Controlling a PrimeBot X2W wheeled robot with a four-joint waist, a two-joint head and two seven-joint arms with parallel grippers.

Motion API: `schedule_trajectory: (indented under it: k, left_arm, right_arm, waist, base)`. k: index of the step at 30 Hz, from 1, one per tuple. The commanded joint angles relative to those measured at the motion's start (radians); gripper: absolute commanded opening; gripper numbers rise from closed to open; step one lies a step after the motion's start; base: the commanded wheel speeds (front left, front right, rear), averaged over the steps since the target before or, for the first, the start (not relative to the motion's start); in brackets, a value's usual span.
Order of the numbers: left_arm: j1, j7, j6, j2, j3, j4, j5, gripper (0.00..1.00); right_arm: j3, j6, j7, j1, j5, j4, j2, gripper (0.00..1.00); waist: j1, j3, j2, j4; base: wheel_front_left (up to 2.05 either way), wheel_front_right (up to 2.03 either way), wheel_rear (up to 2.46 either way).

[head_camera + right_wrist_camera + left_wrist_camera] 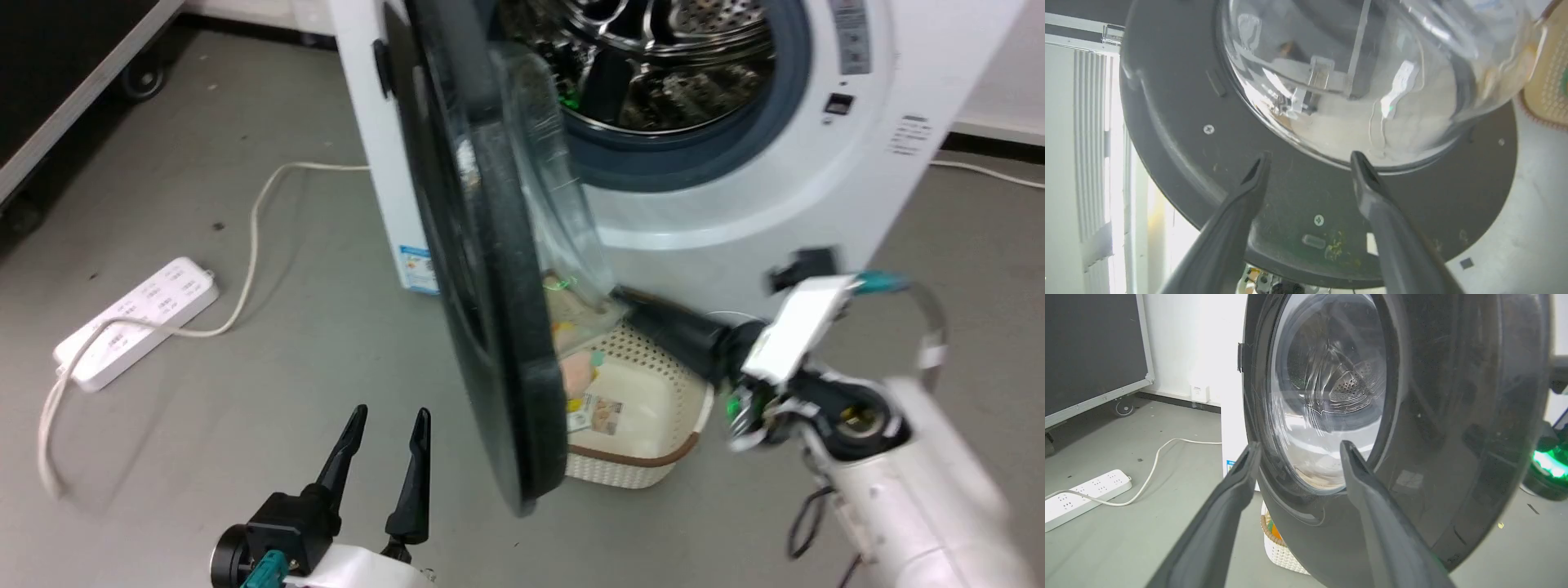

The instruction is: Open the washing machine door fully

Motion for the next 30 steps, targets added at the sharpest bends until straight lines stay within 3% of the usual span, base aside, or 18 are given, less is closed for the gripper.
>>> schedule_trajectory:
  k: [1,8,12,15,19,23,30]
  left_arm:
    - [0.007,-0.005,-0.005,0.001,0.004,0.003,-0.001,1.00]
    - [0.001,-0.005,0.002,0.000,0.047,-0.002,0.010,1.00]
    - [0.012,-0.005,0.007,0.000,0.075,-0.003,0.023,1.00]
    - [0.021,-0.005,0.005,0.000,0.088,-0.003,0.034,1.00]
    - [0.037,-0.005,0.009,0.000,0.103,-0.003,0.046,1.00]
    - [0.051,-0.005,0.013,0.000,0.118,0.002,0.076,1.00]
    - [0.074,-0.005,0.010,0.000,0.128,0.013,0.126,1.00]
  right_arm:
    - [-0.009,0.001,-0.036,0.020,-0.029,-0.029,-0.023,1.00]
    - [0.072,0.001,-0.486,0.107,-0.494,-0.319,-0.229,1.00]
    - [0.099,0.001,-0.711,0.171,-0.760,-0.348,-0.327,1.00]
    - [0.036,0.001,-0.833,0.235,-0.915,-0.333,-0.339,1.00]
    - [-0.101,0.001,-0.892,0.357,-1.119,-0.365,-0.291,1.00]
    - [-0.218,0.001,-0.905,0.498,-1.294,-0.448,-0.189,1.00]
    - [-0.295,0.001,-0.909,0.664,-1.439,-0.514,-0.029,1.00]
  waist:
    - [0.0000,-0.014,0.0000,-0.022]
    - [0.0000,-0.041,0.0000,-0.101]
    - [0.0000,-0.058,0.0000,-0.147]
    - [0.0000,-0.070,0.0000,-0.171]
    - [0.0000,-0.077,0.0000,-0.194]
    - [0.0000,-0.078,0.0000,-0.209]
    - [0.0000,-0.084,0.0000,-0.219]
  base:
    - [0.00,0.00,0.00]
    - [0.00,0.00,0.00]
    - [0.00,0.00,0.00]
    - [0.00,0.00,0.00]
    - [0.00,0.00,0.00]
    - [0.00,0.00,0.00]
    - [0.00,0.00,0.00]
